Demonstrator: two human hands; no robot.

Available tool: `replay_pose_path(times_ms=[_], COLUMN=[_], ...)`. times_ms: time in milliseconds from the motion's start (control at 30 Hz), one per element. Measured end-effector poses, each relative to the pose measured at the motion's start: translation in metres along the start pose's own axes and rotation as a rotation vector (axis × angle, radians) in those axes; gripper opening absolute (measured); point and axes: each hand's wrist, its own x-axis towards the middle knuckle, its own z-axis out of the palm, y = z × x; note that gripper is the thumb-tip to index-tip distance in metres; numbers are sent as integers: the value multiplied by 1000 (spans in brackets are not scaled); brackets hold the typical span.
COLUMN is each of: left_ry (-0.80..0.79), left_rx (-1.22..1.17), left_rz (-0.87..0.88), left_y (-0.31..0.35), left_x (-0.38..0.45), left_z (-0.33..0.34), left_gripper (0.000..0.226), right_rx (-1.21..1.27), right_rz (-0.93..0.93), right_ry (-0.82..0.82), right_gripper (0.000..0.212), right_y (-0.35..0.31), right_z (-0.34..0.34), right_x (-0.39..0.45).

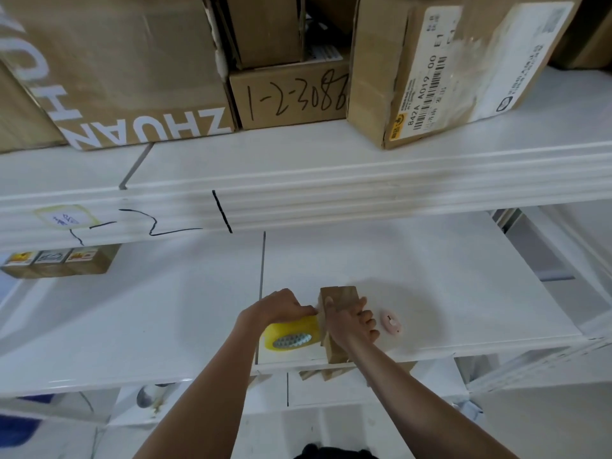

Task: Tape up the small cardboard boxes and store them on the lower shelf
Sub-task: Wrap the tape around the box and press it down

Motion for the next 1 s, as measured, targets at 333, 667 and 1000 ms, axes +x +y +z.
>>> replay_pose_path(times_ms=[333, 667, 1000], left_ry=[-14, 144, 153], left_rx=[27, 229, 239], left_rz=[59, -14, -9], left_y=[-4, -27, -25], left_x=[1, -9, -12], left_z=[-10, 3, 5], left_gripper=[55, 67, 66], right_rx=[11, -101, -90], right_rz=[60, 116, -33], right_ry=[-57, -148, -98], right_gripper=[108, 136, 141], right_y=[-5, -12, -3], right_z=[-6, -17, -21], right_x=[0, -3, -14])
